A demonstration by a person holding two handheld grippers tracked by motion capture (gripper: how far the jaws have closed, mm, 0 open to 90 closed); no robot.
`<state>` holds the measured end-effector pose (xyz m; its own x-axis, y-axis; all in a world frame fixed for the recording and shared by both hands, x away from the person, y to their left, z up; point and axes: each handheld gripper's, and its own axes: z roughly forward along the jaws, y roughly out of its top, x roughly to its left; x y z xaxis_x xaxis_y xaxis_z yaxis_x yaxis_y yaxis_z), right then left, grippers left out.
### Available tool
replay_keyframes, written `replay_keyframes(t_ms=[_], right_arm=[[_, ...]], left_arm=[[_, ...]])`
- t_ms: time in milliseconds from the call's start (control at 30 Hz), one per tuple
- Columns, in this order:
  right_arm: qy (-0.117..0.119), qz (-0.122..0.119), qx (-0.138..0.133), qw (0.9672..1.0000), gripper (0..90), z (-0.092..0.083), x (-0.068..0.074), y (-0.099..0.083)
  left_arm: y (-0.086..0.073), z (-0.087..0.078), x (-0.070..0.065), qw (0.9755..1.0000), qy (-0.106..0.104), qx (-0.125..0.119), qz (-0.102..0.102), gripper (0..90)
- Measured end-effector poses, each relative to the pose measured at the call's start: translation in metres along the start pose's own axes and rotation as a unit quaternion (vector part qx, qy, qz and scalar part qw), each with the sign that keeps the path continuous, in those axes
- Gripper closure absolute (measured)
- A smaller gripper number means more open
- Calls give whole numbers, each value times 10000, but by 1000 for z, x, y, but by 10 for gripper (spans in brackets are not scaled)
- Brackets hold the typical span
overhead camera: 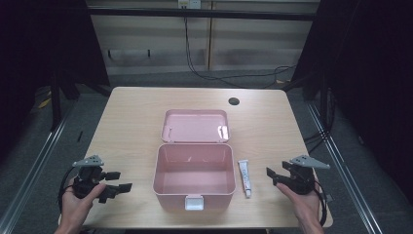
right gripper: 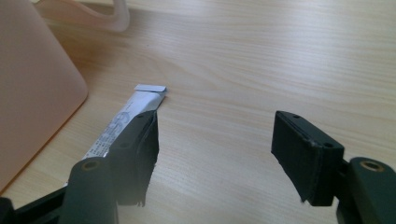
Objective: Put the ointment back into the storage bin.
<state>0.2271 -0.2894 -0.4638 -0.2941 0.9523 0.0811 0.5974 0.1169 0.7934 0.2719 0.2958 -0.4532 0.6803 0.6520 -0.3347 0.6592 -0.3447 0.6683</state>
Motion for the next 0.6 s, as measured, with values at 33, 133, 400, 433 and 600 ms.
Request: replay_keyframes(t_ms=[33,133,400,433,600], right_arm=[[-11,25,36,10000,317,-1,0,1],[125,203,124,9996,325,-2,-2,2],[412,439,540,9967,496,-6,2,11],[507,437,545,9963,519,-6,3,12],[584,395,632,9955,519,-7,9,19]], left_arm=[[0,0,0,10000,-5,2,0,227],[0,0,0,10000,-4,21,14,227],[0,0,0,10000,-4,7,-3,227],[0,0,0,10000,-4,7,-3,227],[0,0,0,10000,3,9,-12,227]])
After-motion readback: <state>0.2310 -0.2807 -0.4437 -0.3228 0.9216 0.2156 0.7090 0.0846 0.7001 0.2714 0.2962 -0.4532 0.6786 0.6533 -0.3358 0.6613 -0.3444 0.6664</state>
